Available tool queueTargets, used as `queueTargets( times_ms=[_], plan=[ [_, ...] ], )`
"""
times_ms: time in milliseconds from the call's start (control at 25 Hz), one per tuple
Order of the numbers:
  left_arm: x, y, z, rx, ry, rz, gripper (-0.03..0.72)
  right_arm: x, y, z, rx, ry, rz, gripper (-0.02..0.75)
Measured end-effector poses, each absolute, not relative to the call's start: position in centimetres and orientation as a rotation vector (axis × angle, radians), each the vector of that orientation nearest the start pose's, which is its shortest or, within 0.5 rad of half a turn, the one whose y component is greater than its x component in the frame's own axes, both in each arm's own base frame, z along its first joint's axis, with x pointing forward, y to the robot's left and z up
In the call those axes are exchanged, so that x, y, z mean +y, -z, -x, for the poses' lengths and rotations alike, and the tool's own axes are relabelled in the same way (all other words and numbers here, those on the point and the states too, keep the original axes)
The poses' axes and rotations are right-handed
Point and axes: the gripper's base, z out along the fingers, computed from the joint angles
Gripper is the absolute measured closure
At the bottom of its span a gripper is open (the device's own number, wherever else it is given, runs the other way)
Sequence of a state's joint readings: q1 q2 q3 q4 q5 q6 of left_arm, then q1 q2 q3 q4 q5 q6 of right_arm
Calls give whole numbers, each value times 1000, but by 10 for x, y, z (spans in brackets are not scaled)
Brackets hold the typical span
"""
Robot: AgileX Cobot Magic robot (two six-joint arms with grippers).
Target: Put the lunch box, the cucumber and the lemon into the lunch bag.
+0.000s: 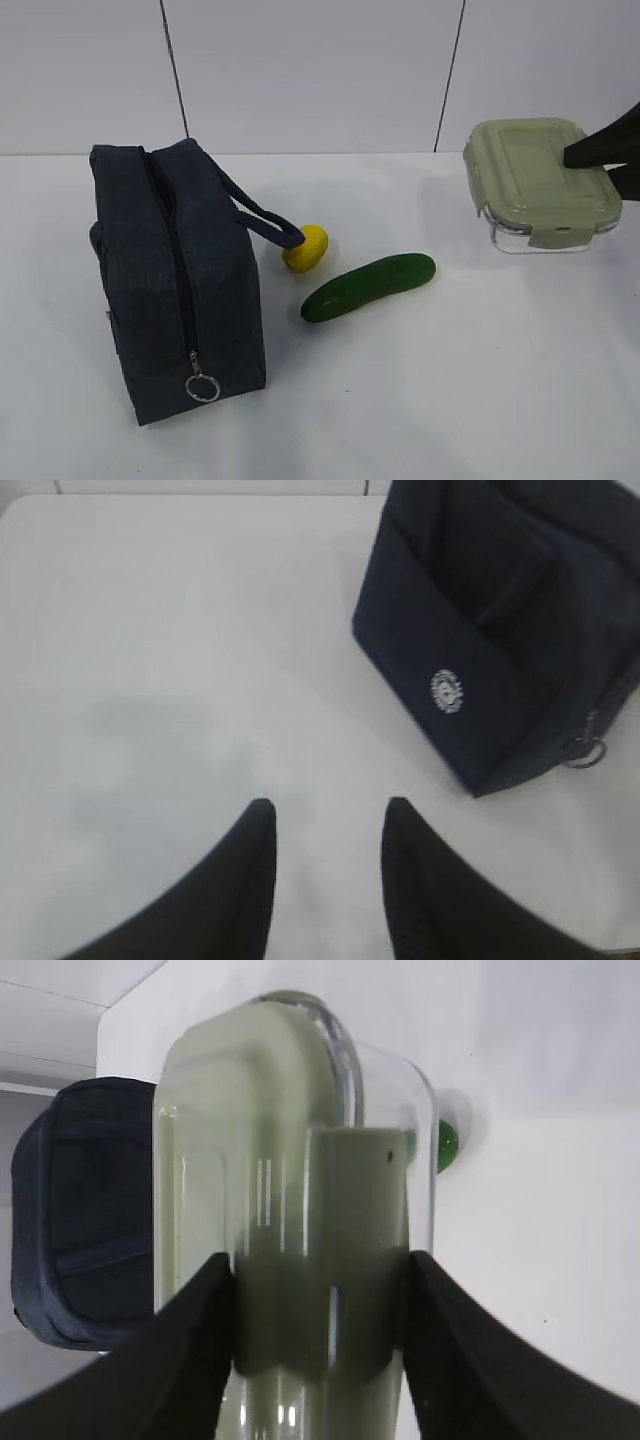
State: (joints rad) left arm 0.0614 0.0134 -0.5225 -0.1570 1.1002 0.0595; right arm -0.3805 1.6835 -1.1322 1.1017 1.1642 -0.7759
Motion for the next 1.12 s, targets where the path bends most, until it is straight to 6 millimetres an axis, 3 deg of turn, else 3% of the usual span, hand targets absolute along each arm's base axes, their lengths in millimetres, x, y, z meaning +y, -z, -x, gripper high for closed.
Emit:
queueTargets(
  times_ms=[160, 320, 480, 720, 1120],
  plan=[
    [-22, -289, -1, 2057, 258, -2, 343, -48, -264, -320, 2405, -1114, -134, 350],
    [-29, -302, -26, 2114, 446, 63, 287, -48, -268, -317, 2412, -1100, -128, 350],
    [-35, -314, -63, 2099, 688, 247, 280, -48, -267, -317, 2419, -1096, -129, 350],
    [-40, -310, -125, 2187, 953, 504, 277, -48, -267, -317, 2422, -1098, -133, 350],
    [-39, -303, -215, 2270, 1034, 593, 277, -48, -267, -317, 2422, -1100, -133, 350]
  ],
)
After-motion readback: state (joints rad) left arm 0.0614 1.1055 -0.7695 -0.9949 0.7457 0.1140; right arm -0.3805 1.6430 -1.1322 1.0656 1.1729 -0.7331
